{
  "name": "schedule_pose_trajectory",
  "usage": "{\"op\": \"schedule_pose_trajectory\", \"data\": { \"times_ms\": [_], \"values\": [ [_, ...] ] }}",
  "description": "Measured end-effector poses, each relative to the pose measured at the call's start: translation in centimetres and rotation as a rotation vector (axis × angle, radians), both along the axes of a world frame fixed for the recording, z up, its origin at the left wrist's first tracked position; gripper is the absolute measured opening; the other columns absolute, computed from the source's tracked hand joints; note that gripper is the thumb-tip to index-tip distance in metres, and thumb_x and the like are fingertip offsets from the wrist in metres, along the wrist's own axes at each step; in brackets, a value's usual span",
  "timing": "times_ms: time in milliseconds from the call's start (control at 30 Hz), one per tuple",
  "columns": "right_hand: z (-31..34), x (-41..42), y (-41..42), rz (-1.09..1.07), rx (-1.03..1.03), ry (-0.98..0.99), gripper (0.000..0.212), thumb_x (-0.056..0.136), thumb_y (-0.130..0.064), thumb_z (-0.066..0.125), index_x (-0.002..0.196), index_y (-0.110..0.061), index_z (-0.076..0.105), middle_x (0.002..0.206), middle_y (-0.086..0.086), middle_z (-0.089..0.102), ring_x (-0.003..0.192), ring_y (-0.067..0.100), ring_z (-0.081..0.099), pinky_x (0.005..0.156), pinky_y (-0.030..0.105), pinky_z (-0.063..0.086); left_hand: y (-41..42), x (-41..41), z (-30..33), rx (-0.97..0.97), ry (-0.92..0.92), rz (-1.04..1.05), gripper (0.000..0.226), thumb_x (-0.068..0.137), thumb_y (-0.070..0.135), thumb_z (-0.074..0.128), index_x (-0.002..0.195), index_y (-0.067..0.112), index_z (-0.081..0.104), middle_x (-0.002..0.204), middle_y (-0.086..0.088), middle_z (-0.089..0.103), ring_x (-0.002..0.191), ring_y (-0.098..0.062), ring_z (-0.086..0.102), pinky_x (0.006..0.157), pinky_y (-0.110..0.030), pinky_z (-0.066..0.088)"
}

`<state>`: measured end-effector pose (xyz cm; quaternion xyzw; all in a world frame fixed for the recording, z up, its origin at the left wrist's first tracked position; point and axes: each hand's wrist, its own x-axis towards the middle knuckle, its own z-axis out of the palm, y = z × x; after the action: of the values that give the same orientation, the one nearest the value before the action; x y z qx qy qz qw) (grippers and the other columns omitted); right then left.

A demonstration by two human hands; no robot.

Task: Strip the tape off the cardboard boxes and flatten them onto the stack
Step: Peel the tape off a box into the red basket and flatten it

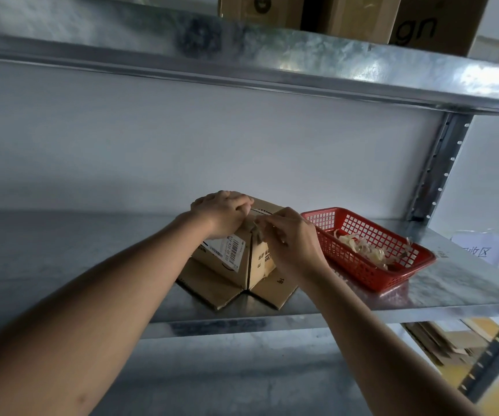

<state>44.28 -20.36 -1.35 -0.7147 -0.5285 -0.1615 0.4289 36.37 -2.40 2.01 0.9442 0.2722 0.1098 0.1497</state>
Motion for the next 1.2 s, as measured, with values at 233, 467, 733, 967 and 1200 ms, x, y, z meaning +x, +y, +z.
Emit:
{"op": "schedule_pose_trajectory", "data": {
  "times_ms": [233, 467, 733, 967, 1200],
  "values": [
    [2.0, -0.5, -0.6, -0.116, -0.119, -0.339, 0.013, 0.090, -0.027, 0.079, 0.100, -0.035, 0.081, 0.095, -0.009, 0.073, 0.090, 0.017, 0.057, 0.068, 0.029, 0.039, -0.4, -0.3, 0.0, 0.008, 0.001, -0.004, 0.047, 0.108, 0.051, 0.018, 0.151, 0.054, 0.035, 0.168, 0.003, 0.023, 0.155, -0.026, 0.016, 0.123, -0.053, 0.012],
    [4.0, -1.3, -0.9, 0.089, 0.069, 0.102, 0.015, 0.095, -0.019, 0.073, 0.106, -0.026, 0.080, 0.077, -0.014, 0.074, 0.069, 0.002, 0.068, 0.066, 0.018, 0.051, -0.5, -0.5, 0.0, 0.003, -0.002, 0.009, 0.048, 0.109, 0.046, 0.020, 0.156, 0.047, 0.029, 0.170, -0.003, 0.020, 0.157, -0.029, 0.014, 0.125, -0.055, 0.013],
    [4.3, 0.2, 0.6, -0.031, -0.071, 0.323, 0.013, 0.094, -0.032, 0.067, 0.095, -0.039, 0.078, 0.092, -0.018, 0.074, 0.076, 0.002, 0.072, 0.063, 0.028, 0.058, 0.0, 0.3, -0.1, 0.042, 0.030, 0.053, 0.042, 0.104, 0.051, 0.013, 0.138, 0.050, 0.038, 0.159, -0.006, 0.035, 0.147, -0.032, 0.031, 0.116, -0.059, 0.026],
    [3.5, 1.4, 1.5, 0.014, -0.078, 0.380, 0.013, 0.090, -0.035, 0.076, 0.101, -0.036, 0.082, 0.092, -0.015, 0.075, 0.082, 0.002, 0.070, 0.067, 0.029, 0.055, 0.1, 0.2, -0.1, 0.063, 0.042, 0.034, 0.050, 0.107, 0.054, 0.013, 0.152, 0.052, 0.032, 0.170, -0.002, 0.022, 0.156, -0.031, 0.018, 0.122, -0.057, 0.017],
    [2.0, 3.3, 1.7, -0.074, 0.115, 0.425, 0.014, 0.076, -0.024, 0.092, 0.084, -0.029, 0.080, 0.080, -0.013, 0.078, 0.076, 0.002, 0.073, 0.076, 0.031, 0.061, 0.8, 0.5, -0.4, 0.041, 0.008, -0.001, 0.048, 0.105, 0.059, 0.016, 0.147, 0.056, 0.038, 0.166, 0.002, 0.029, 0.154, -0.029, 0.022, 0.122, -0.056, 0.018]
  ]
}}
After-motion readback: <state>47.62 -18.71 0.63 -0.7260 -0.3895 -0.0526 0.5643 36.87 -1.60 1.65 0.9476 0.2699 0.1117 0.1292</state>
